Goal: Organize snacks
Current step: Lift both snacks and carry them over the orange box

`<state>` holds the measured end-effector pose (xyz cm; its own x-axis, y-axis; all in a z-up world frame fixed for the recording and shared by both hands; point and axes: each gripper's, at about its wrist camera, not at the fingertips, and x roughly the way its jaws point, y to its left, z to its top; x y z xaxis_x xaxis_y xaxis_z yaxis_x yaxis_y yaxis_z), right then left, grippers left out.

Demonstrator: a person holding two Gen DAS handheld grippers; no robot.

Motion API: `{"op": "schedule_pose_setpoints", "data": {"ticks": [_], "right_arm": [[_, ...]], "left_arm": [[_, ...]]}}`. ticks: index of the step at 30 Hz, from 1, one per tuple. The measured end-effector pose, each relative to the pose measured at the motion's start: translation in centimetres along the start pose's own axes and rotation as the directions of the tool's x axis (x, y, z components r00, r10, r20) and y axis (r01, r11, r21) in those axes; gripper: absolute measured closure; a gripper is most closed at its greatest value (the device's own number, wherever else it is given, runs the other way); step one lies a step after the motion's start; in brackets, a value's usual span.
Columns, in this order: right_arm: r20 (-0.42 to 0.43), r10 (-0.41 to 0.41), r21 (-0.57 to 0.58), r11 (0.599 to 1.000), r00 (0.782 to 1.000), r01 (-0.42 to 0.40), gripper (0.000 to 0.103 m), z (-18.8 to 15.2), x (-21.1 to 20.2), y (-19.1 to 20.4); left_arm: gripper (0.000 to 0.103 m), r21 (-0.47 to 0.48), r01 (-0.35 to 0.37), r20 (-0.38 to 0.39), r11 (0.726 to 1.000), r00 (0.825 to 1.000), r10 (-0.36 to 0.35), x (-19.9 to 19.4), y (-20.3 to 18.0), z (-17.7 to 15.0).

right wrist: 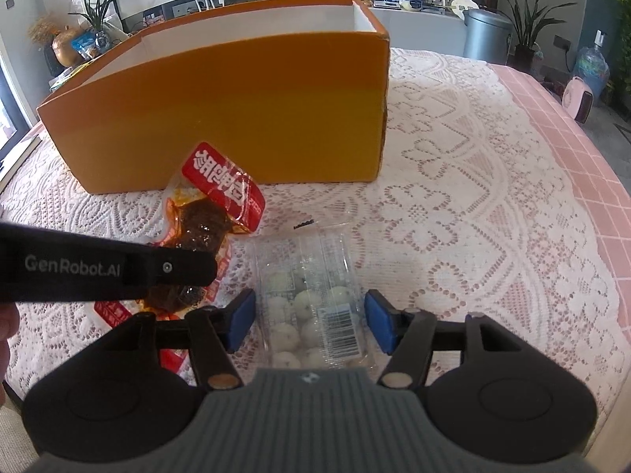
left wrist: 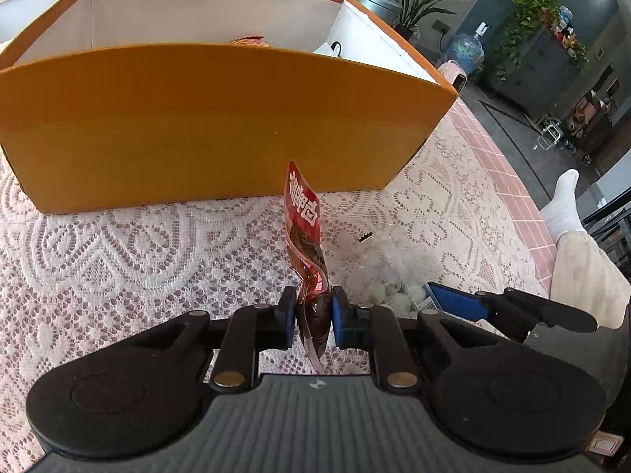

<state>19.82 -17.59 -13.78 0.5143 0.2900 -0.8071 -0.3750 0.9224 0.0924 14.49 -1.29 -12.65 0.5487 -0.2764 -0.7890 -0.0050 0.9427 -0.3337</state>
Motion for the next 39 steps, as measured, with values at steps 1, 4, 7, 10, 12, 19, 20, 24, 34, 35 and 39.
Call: {"op": "schedule_pose_setpoints", "data": {"ticks": [1,4,7,10,12,19,20,24,34,35,39], "right_arm": [[0.002,-0.001,0.006,1.000,1.000,0.001,0.042,0.1,0.0,0.0],[0.010,-0.005,0.006,1.000,1.000,0.005,0.042,0.1,0.1,0.0],[0.022,-0.023,-0.020,1.000,0.999,0.024,0.047,-0.1,0.0,0.2],[0.025,-0.023,-0.013,1.000,0.999,0.023,0.048,-0.1,-0.1,0.1],[0.025,-0.029,-0.011,1.000,0.999,0.029,0.049,-0.1,-0.2,0.1],[0.028,-0.068,0.059,0.996,0.997,0.066,0.051,-0.1,-0.9,-1.1],[0.029,-0.069,0.072,0.995,0.997,0.067,0.051,-0.1,-1.1,-1.4],[0.051,-0.067,0.105,0.993,0.996,0.062,0.051,0.0,-2.7,-1.8],[0.104,-0.032,0.077,0.997,0.994,0.024,0.051,1.1,-7.2,0.4],[0.108,-0.028,0.077,0.997,0.994,0.020,0.051,1.2,-7.7,0.6],[0.130,0.007,0.093,0.995,0.991,-0.020,0.051,1.8,-9.9,1.1]], "left_arm": [[0.084,0.005,-0.004,0.001,1.000,1.000,0.004,0.0,-0.1,0.0],[0.084,0.007,-0.008,-0.002,1.000,1.000,0.008,0.1,-0.3,0.1],[0.084,0.002,-0.006,-0.005,1.000,1.000,0.006,0.3,-0.3,0.2],[0.084,0.000,-0.005,0.000,1.000,1.000,0.005,0.0,-0.3,0.2],[0.084,0.000,-0.004,0.003,1.000,1.000,0.004,-0.3,-0.2,0.2],[0.084,0.005,-0.006,0.015,1.000,1.000,0.006,-2.0,0.0,-0.1],[0.084,0.006,-0.006,0.018,1.000,1.000,0.006,-2.4,0.0,-0.1],[0.084,0.015,-0.015,0.031,1.000,0.999,0.015,-4.0,-0.2,-0.2],[0.084,0.023,-0.065,0.088,0.998,0.994,0.062,-9.0,-0.7,0.0],[0.084,0.024,-0.070,0.097,0.997,0.993,0.067,-9.5,-0.7,0.1],[0.084,0.016,-0.074,0.137,0.997,0.988,0.071,-11.5,-0.6,0.4]]}}
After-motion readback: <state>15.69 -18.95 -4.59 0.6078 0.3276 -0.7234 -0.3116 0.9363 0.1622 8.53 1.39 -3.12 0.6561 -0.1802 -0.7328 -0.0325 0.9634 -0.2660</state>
